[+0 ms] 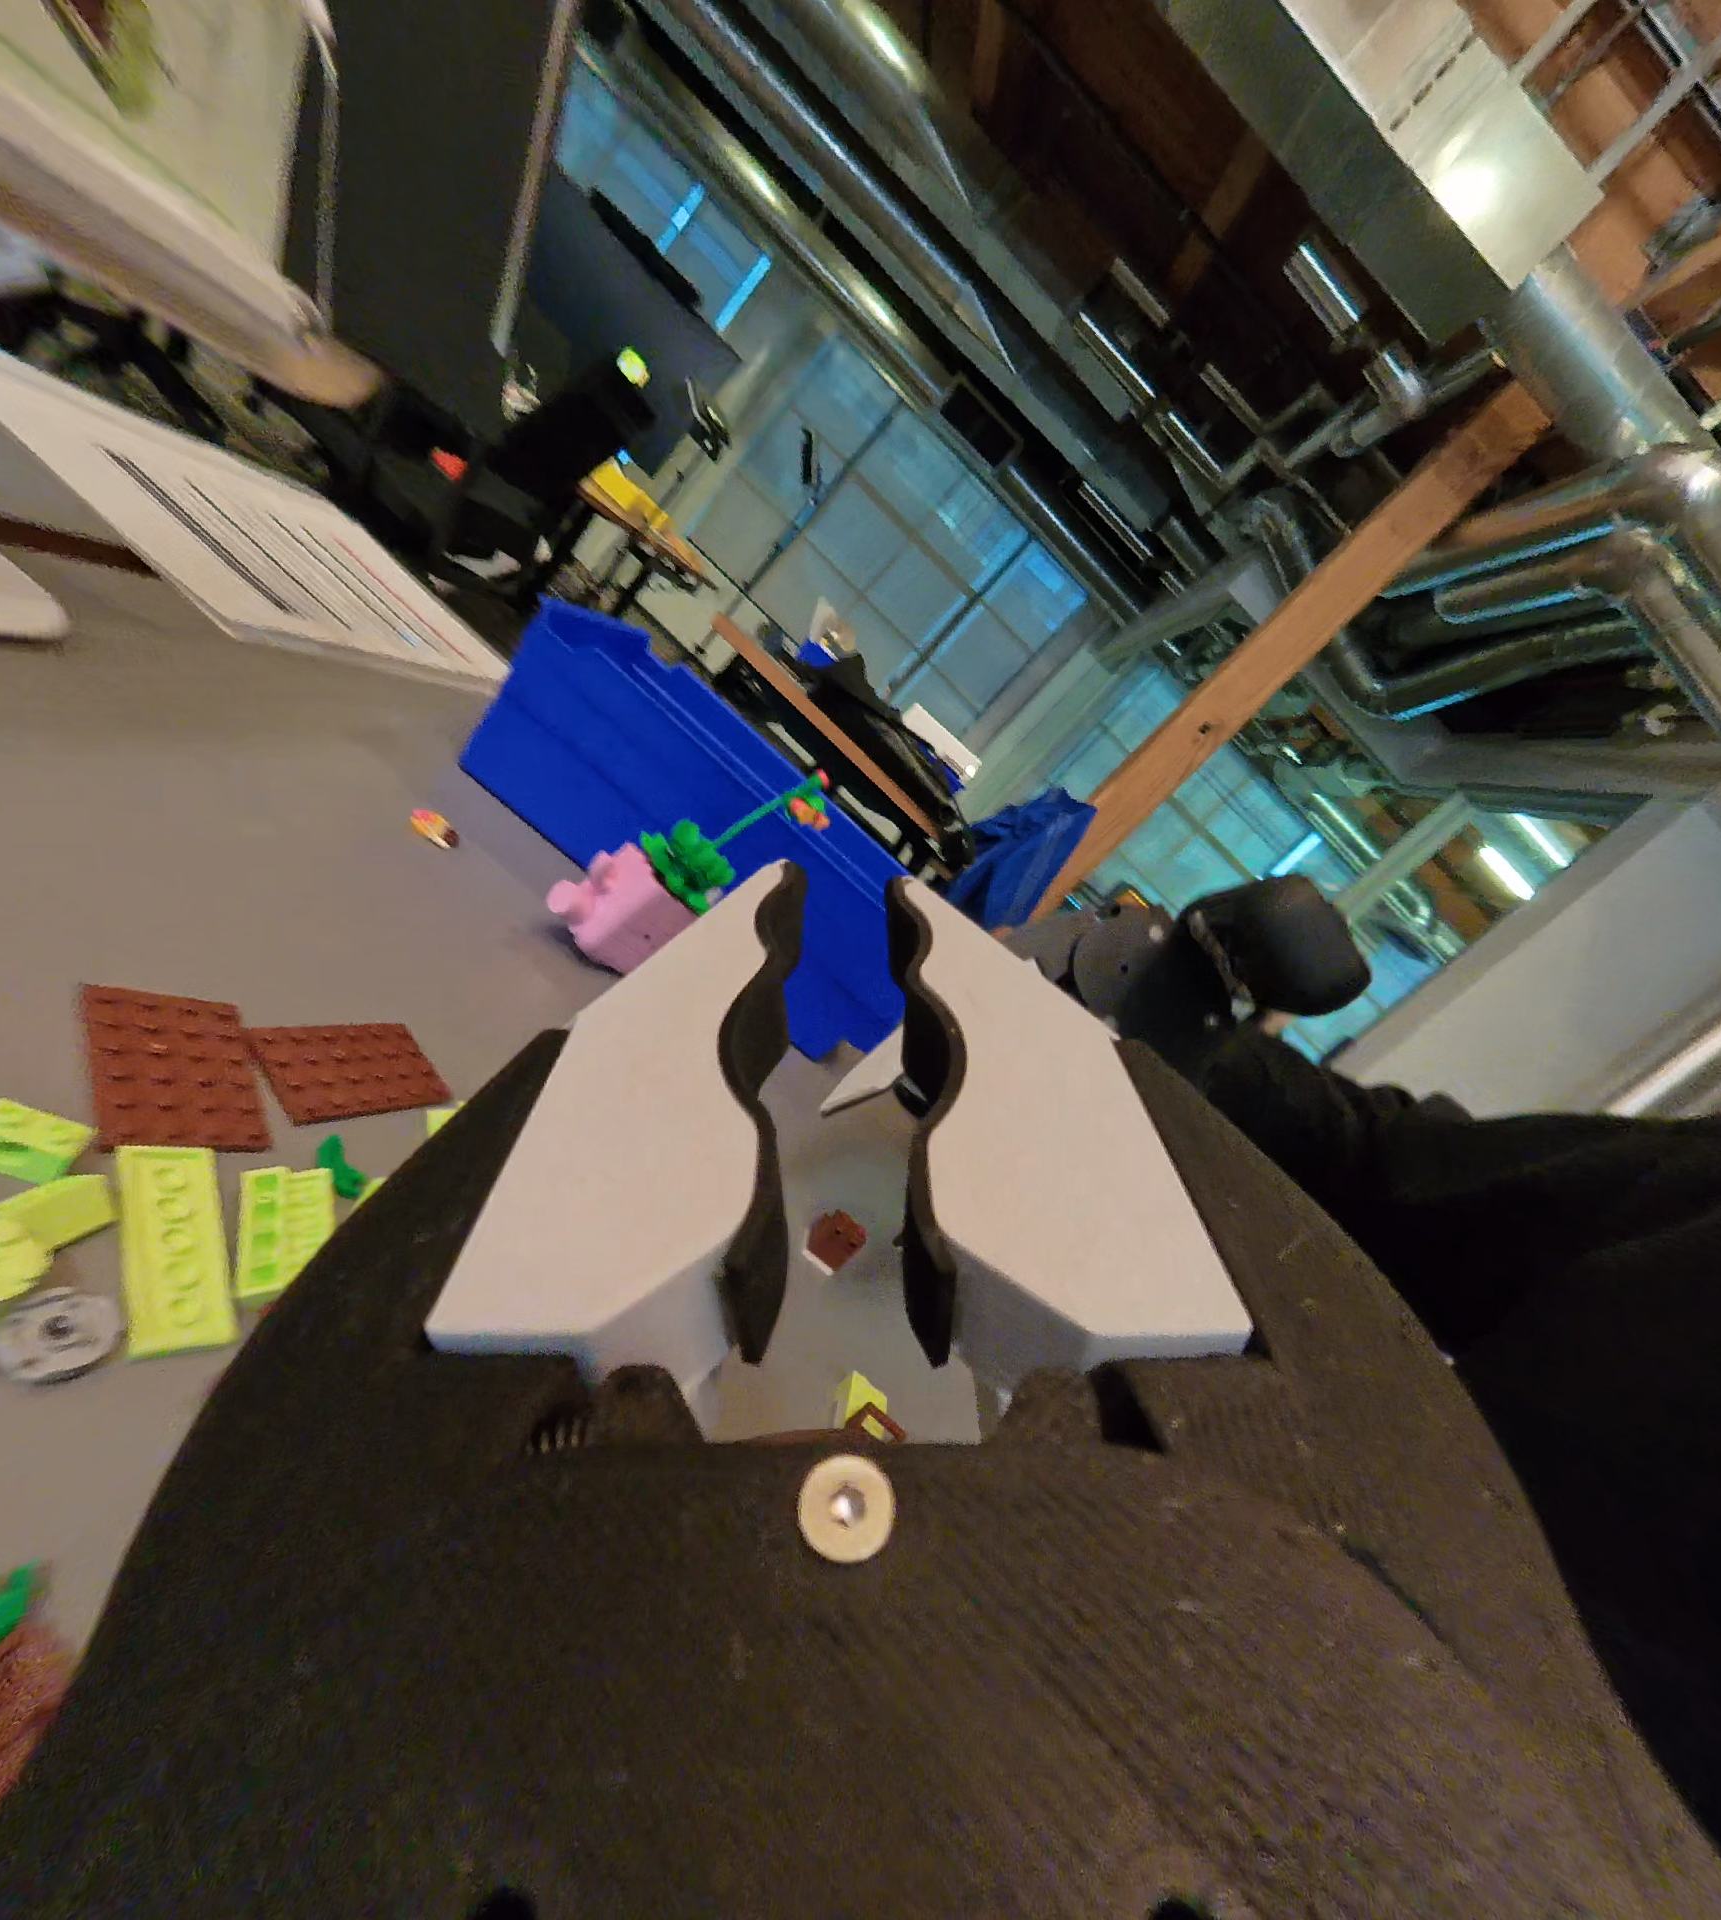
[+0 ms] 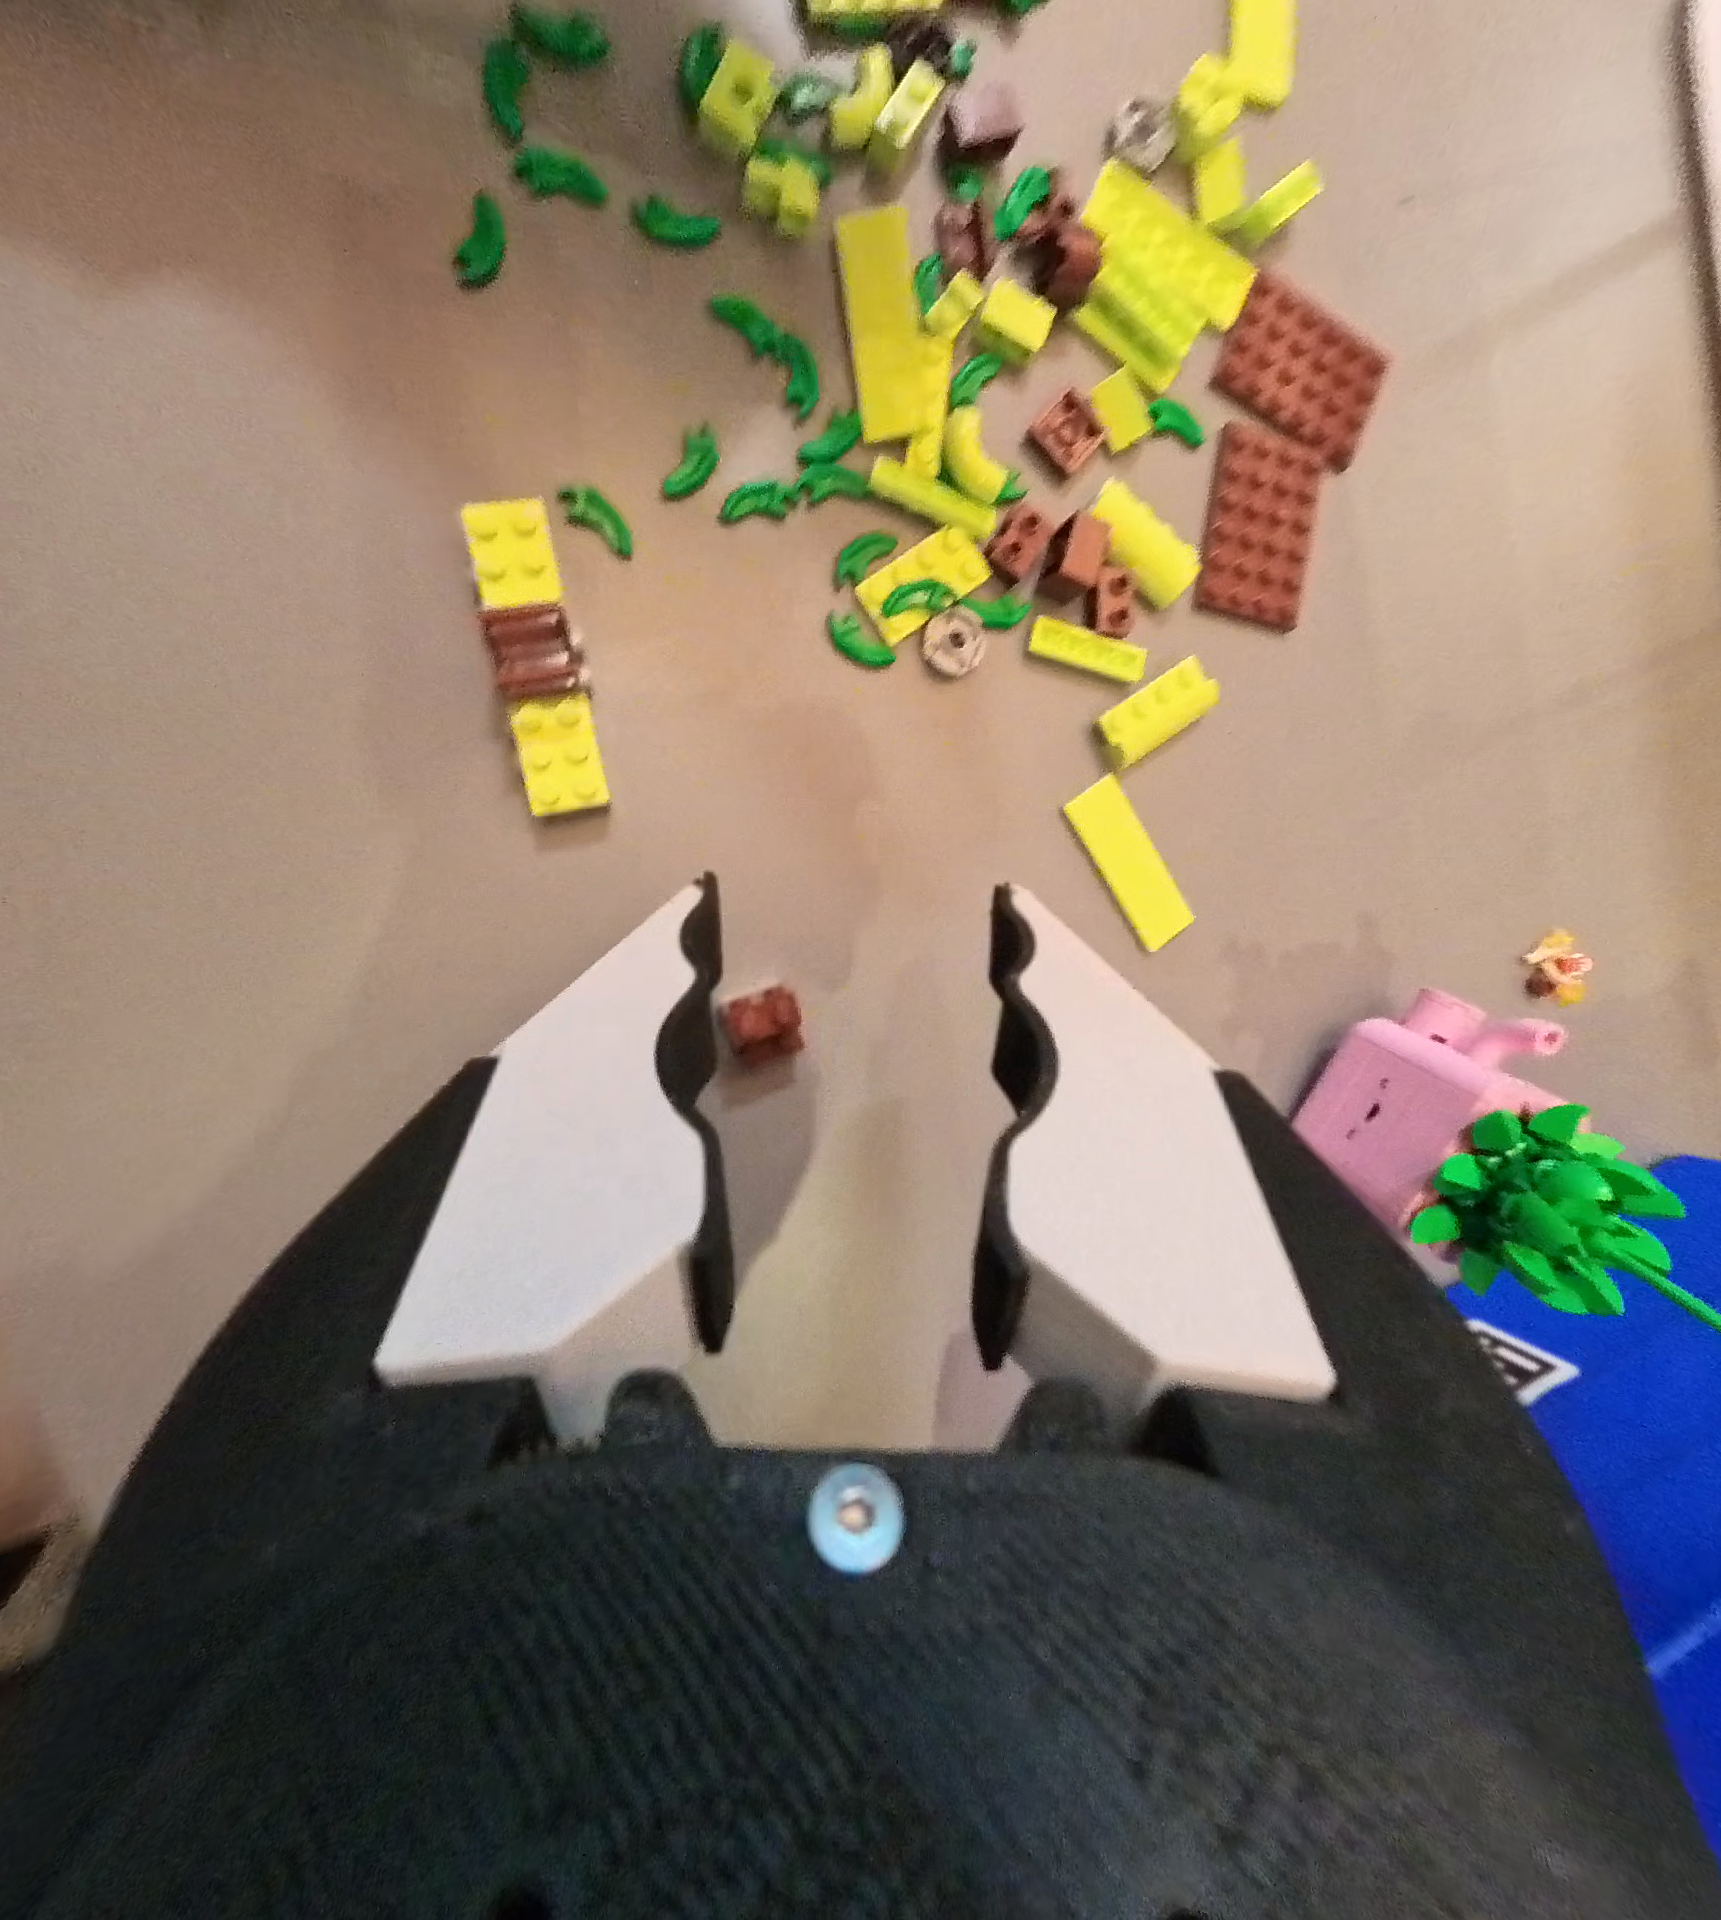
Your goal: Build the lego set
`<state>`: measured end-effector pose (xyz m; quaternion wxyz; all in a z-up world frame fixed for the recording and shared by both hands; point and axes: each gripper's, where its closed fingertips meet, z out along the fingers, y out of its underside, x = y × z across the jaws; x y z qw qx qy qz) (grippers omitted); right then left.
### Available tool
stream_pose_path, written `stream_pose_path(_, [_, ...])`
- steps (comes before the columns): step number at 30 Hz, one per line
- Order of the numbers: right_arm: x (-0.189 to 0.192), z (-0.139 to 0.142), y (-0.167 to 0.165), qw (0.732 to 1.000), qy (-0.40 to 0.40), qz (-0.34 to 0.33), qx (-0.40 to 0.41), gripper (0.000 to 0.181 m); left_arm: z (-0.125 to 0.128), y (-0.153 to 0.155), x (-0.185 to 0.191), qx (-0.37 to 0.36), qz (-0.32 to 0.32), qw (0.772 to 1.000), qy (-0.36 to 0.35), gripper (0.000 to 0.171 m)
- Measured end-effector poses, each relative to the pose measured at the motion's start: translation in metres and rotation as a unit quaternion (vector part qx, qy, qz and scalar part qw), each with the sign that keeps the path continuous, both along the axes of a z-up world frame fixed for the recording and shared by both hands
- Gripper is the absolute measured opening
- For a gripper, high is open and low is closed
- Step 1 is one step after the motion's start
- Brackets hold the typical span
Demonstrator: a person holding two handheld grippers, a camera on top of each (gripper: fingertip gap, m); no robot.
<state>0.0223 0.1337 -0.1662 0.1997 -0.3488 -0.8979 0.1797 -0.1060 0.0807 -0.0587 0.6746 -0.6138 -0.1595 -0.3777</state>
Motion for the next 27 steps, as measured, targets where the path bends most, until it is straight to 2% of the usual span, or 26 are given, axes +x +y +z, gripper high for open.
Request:
stream_pose_path(3, [-0.013,-0.002,-0.006,0.997,0.056,-0.021,-0.039,0.049,0.02,-0.027,-0.022,0.029,0.047,0.998,0.012,0.014])
stream_pose_path(5, [-0.023,-0.001,-0.014,0.992,0.081,-0.043,-0.087,0.048,0.021,-0.041,-0.038,0.024,0.084,0.996,0.021,0.014])
stream_pose_path(8, [-0.042,0.009,-0.026,0.976,0.128,-0.076,-0.16,0.045,0.001,-0.051,-0.058,-0.031,0.126,0.99,0.049,0.016])
stream_pose_path(11, [-0.06,0.022,-0.018,0.959,0.191,-0.12,-0.17,0.038,-0.019,-0.057,-0.075,-0.088,0.168,0.978,0.081,0.016])
stream_pose_path(17, [-0.07,0.032,0.006,0.93,0.276,-0.147,-0.191,0.027,-0.042,-0.046,-0.069,-0.148,0.148,0.97,0.126,0.017])
stream_pose_path(20, [-0.062,0.034,0.027,0.917,0.33,-0.155,-0.164,0.023,-0.06,-0.039,-0.065,-0.204,0.149,0.95,0.184,0.015])
stream_pose_path(23, [-0.055,0.037,0.036,0.901,0.362,-0.161,-0.175,0.021,-0.073,-0.035,-0.065,-0.248,0.158,0.928,0.229,0.011])
stream_pose_path(25, [-0.055,0.04,0.039,0.895,0.369,-0.167,-0.188,0.02,-0.073,-0.031,-0.059,-0.244,0.148,0.93,0.231,0.012])
stream_pose_path(27, [-0.056,0.039,0.041,0.891,0.362,-0.173,-0.214,0.019,-0.064,-0.025,-0.046,-0.208,0.12,0.947,0.215,0.013])
